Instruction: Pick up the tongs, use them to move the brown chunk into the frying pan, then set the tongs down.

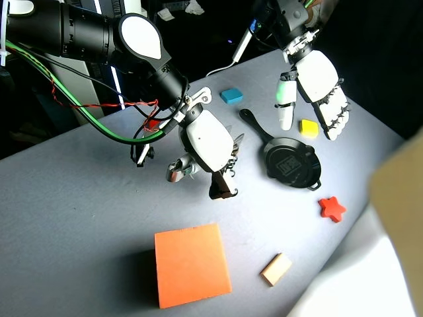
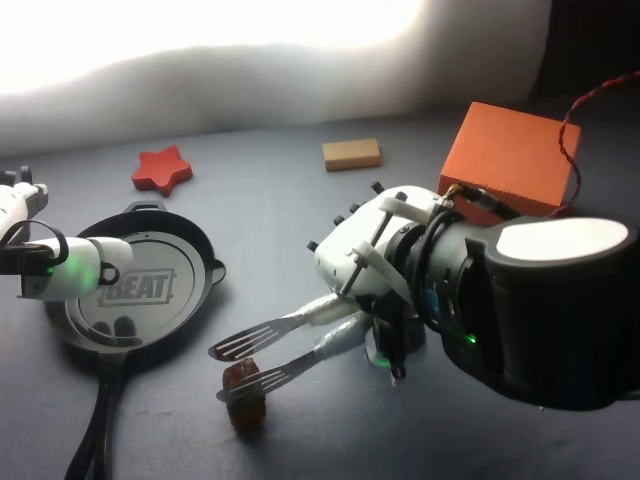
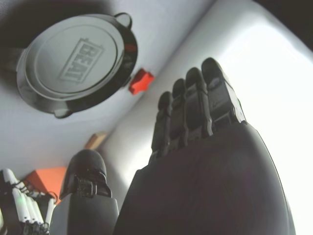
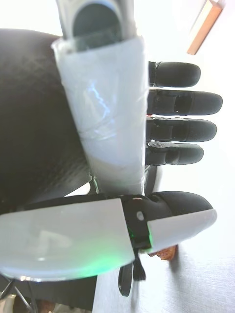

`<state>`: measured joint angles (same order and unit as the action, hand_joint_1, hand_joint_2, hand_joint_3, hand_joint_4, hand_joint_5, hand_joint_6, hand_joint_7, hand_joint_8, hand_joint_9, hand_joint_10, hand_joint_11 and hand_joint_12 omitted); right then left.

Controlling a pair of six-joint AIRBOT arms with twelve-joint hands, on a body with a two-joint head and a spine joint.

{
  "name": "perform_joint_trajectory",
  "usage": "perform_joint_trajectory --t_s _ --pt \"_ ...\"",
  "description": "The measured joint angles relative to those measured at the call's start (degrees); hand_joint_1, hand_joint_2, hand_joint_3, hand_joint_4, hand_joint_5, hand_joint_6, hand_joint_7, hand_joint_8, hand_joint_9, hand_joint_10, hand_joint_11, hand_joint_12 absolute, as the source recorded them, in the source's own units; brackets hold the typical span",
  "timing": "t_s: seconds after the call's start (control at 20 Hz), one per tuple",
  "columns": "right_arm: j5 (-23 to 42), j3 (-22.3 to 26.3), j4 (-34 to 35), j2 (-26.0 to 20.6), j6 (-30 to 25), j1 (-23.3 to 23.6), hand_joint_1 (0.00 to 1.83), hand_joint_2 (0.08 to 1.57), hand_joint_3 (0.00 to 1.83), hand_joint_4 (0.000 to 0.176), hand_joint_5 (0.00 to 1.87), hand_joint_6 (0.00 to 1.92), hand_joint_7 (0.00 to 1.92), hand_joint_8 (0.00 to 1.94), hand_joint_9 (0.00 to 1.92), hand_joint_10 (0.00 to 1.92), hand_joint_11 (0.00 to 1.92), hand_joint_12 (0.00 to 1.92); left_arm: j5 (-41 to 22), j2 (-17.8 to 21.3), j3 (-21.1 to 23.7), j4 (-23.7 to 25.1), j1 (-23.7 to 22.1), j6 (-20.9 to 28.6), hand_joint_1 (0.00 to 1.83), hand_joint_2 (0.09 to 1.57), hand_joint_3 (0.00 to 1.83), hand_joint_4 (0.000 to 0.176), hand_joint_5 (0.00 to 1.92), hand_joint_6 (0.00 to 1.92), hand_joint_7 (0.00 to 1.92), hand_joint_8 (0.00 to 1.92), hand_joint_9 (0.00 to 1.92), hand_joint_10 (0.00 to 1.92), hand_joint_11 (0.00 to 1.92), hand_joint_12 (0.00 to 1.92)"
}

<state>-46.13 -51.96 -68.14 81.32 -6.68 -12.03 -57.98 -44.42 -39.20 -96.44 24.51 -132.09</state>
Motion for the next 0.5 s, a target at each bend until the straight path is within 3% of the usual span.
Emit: perform_joint_trajectory --t_s 0.5 --pt "0.3 -0.2 -0.8 -0.2 0.6 0.5 0.95 1.12 0.0 0.0 0.77 0.01 0.84 0.01 0.8 0.05 0.23 1.39 0.0 0.0 0.0 0.0 0.0 0.0 0.0 1.19 0.0 0.0 0.11 0.01 0.11 0.01 0.11 0.0 0.0 0.25"
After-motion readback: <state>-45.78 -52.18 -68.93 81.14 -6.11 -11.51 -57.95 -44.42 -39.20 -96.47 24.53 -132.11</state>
